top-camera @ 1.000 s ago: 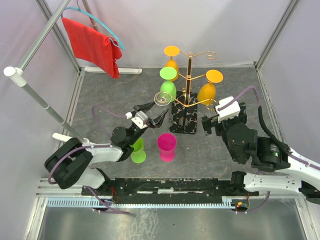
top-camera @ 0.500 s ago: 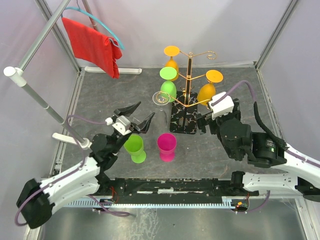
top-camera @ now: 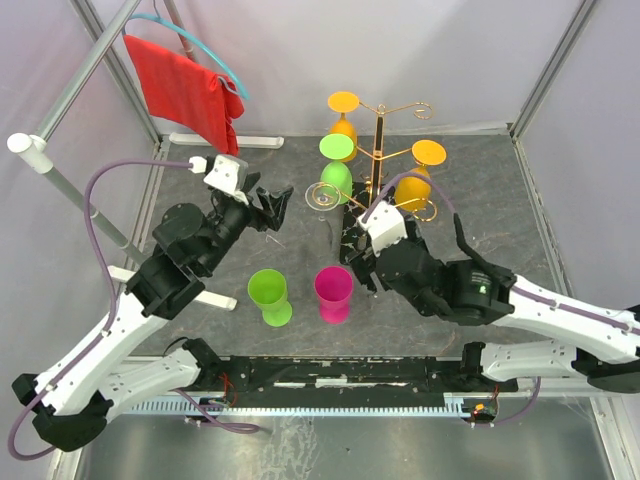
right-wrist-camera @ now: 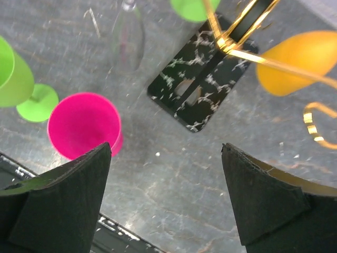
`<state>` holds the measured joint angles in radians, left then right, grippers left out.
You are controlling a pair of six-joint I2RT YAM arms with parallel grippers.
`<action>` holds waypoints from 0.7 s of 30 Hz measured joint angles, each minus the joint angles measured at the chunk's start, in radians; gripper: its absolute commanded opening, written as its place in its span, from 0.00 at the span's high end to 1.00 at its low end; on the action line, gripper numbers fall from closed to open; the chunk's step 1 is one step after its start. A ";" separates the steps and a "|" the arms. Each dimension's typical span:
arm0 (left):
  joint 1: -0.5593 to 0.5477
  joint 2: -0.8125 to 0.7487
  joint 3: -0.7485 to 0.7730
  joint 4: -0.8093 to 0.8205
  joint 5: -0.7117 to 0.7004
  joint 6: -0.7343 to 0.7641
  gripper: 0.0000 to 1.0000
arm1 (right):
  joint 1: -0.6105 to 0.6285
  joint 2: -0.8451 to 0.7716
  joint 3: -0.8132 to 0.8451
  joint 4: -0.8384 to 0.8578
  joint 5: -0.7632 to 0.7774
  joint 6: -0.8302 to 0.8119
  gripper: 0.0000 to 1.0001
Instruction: Place the wine glass upside down on the wine glass rack
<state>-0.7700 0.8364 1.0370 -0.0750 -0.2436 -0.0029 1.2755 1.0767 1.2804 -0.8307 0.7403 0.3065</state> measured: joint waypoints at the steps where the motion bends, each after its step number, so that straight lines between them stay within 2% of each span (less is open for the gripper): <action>1: 0.000 0.010 0.028 -0.047 -0.007 -0.019 0.23 | 0.000 0.000 -0.022 0.001 -0.018 0.015 0.08; 10: 0.000 0.054 0.171 -0.342 -0.038 -0.130 0.23 | 0.000 0.019 -0.144 0.048 -0.176 0.122 0.10; 15: 0.000 0.088 0.206 -0.476 -0.015 -0.159 0.24 | 0.000 0.030 -0.145 0.064 -0.199 0.150 0.09; 21: 0.000 0.113 0.189 -0.726 -0.022 -0.226 0.24 | 0.000 0.026 -0.142 0.041 -0.190 0.172 0.09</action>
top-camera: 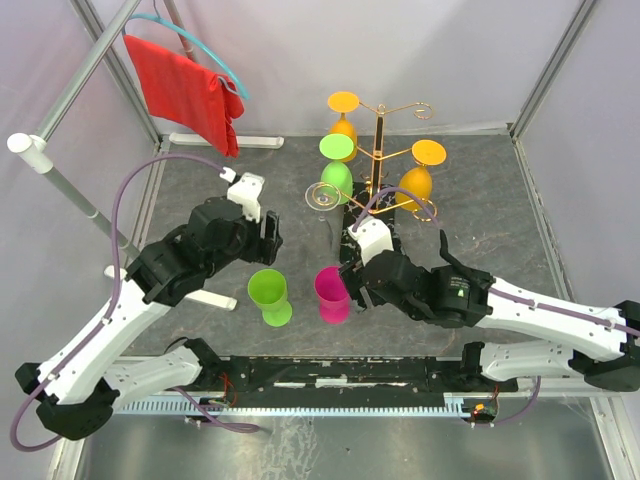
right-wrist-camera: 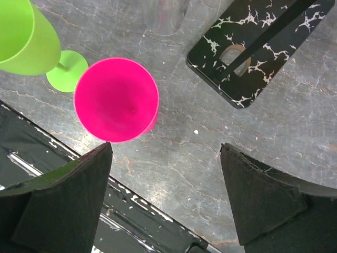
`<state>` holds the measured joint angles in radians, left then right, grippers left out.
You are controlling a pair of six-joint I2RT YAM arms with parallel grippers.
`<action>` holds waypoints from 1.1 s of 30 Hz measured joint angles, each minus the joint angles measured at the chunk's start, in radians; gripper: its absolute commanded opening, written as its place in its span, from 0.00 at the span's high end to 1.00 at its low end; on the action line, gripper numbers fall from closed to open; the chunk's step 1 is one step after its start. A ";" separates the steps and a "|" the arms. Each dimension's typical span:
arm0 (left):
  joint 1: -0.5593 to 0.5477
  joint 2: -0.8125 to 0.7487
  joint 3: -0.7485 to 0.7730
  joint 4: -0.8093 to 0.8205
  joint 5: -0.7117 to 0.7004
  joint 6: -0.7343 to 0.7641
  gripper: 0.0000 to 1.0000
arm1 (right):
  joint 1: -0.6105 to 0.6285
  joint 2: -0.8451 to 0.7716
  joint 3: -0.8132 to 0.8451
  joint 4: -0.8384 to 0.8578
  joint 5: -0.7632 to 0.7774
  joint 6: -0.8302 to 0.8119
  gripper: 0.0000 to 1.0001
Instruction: Place the wine glass upside down on the wine glass rack
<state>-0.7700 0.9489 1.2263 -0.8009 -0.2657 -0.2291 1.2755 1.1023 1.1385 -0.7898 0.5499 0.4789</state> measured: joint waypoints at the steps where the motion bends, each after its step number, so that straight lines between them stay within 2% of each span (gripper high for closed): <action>1: 0.000 -0.003 -0.004 -0.036 -0.004 -0.011 0.24 | 0.000 0.000 0.003 -0.010 0.001 0.003 0.09; 11: 0.000 -0.069 -0.043 -0.336 -0.026 -0.151 0.26 | 0.000 0.005 0.021 -0.043 0.007 0.016 0.09; 20: 0.000 -0.003 -0.200 -0.370 -0.016 -0.168 0.27 | 0.000 -0.011 0.021 -0.043 0.009 0.022 0.09; 22: 0.000 0.001 -0.223 -0.366 -0.014 -0.168 0.33 | 0.000 -0.015 0.021 -0.043 0.010 0.022 0.09; 28: 0.000 0.007 -0.266 -0.322 -0.011 -0.169 0.68 | 0.000 -0.017 0.021 -0.043 0.011 0.022 0.14; 33: 0.000 0.003 -0.278 -0.286 0.007 -0.170 0.93 | 0.000 -0.017 0.021 -0.043 0.011 0.022 0.16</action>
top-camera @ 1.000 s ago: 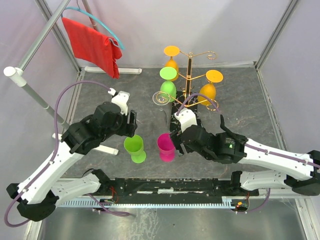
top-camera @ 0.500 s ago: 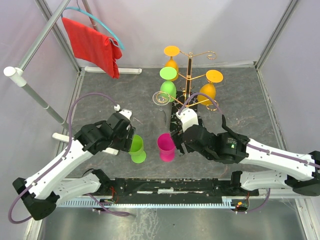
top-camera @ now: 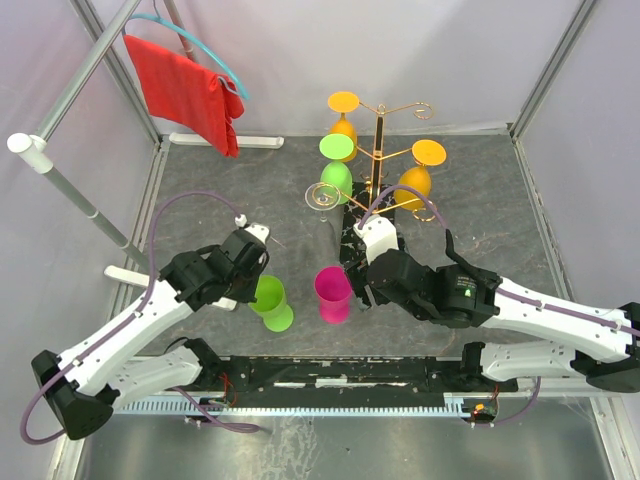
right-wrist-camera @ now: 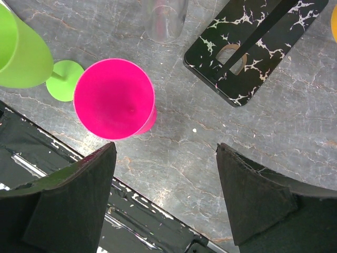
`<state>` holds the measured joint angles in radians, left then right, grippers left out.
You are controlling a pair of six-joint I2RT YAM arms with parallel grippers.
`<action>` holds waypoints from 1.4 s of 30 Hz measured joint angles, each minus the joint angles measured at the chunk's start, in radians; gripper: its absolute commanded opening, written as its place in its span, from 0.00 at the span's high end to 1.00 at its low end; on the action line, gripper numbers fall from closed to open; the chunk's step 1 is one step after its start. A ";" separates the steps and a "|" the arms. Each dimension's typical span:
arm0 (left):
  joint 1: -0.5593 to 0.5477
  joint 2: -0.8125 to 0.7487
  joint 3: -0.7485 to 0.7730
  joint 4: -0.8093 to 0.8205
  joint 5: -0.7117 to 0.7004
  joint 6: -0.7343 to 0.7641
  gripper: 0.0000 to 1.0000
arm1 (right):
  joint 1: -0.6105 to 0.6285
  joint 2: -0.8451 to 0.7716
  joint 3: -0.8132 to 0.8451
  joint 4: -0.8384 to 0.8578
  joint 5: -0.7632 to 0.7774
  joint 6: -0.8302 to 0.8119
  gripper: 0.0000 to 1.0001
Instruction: Place the wine glass upside down on the wine glass rack
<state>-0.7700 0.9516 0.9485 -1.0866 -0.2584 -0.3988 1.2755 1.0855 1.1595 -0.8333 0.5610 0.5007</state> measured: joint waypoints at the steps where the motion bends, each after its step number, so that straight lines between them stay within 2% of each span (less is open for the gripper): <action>1: 0.000 -0.002 0.000 0.005 0.002 0.000 0.96 | 0.000 0.000 0.000 0.000 0.000 0.000 0.16; 8: 0.000 -0.028 0.081 -0.036 -0.048 -0.007 0.97 | 0.000 0.000 0.000 0.000 0.000 0.000 0.17; 17: 0.000 -0.097 0.472 -0.126 -0.330 -0.021 0.97 | 0.000 0.000 0.008 0.000 0.000 0.000 0.16; 20: 0.000 -0.101 0.590 -0.101 -0.404 0.016 0.97 | 0.000 0.000 0.030 0.002 0.000 -0.005 0.16; 24: 0.000 -0.106 0.637 0.003 -0.425 0.108 0.97 | 0.000 -0.005 0.067 0.032 0.004 -0.029 0.14; 28: 0.000 -0.064 0.692 0.105 -0.401 0.198 0.97 | 0.000 -0.026 0.077 0.113 0.004 -0.105 0.08; 32: 0.000 0.001 0.766 0.195 -0.306 0.235 0.97 | 0.000 -0.075 0.062 0.281 -0.003 -0.249 0.02; 37: 0.000 0.050 0.803 0.289 -0.111 0.228 0.97 | 0.000 -0.170 -0.006 0.542 -0.056 -0.427 0.00; 42: 0.000 0.054 0.779 0.340 0.056 0.191 0.97 | 0.000 -0.185 -0.016 0.729 -0.069 -0.561 0.00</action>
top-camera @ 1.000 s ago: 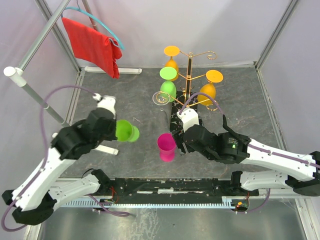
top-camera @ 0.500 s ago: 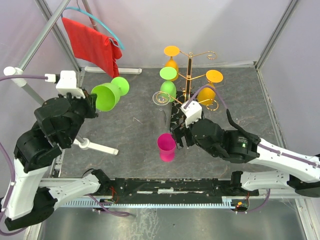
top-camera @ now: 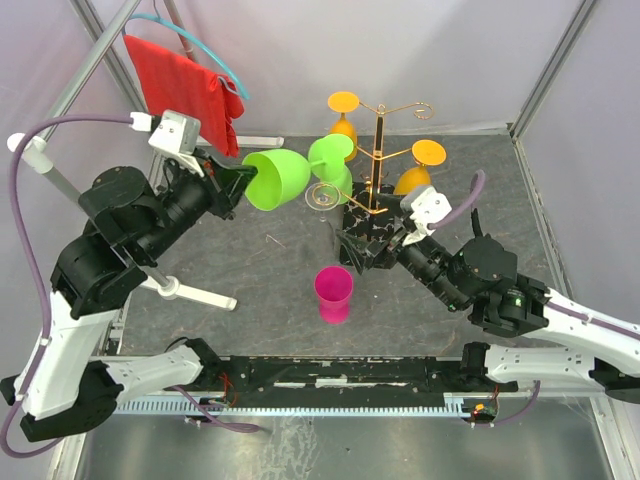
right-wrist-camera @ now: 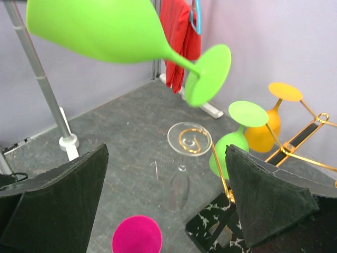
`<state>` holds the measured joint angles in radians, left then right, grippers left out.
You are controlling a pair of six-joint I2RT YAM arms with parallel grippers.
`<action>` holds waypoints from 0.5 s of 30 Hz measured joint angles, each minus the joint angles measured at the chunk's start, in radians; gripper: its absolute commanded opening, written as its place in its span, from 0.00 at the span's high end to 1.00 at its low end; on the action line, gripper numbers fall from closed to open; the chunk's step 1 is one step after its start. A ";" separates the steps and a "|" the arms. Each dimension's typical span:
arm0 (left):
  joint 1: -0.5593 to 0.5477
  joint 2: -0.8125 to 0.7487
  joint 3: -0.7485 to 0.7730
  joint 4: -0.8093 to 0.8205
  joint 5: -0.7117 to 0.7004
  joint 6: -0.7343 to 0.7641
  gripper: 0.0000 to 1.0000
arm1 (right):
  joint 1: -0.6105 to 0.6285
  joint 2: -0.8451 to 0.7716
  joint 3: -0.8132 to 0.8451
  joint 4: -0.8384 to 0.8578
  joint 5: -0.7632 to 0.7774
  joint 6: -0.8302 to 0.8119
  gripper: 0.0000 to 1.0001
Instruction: Place the wine glass upside down on the wine glass rack
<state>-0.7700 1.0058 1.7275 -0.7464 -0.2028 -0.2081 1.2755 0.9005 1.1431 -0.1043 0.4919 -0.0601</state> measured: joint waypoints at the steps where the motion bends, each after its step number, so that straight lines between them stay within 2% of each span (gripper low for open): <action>1: 0.000 -0.003 -0.010 0.006 0.026 -0.005 0.97 | 0.000 0.002 -0.001 0.024 0.000 -0.019 0.00; 9: 0.000 -0.041 -0.090 0.061 0.156 -0.043 0.97 | 0.000 0.036 -0.001 0.105 0.060 -0.098 0.01; 15: 0.000 -0.090 -0.129 0.104 0.236 -0.065 0.97 | -0.002 0.043 -0.008 0.135 0.104 -0.122 0.10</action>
<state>-0.7700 0.9161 1.5986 -0.6426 0.0330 -0.2733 1.2736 0.9440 1.1355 0.0303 0.5961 -0.1822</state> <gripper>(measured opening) 0.048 0.939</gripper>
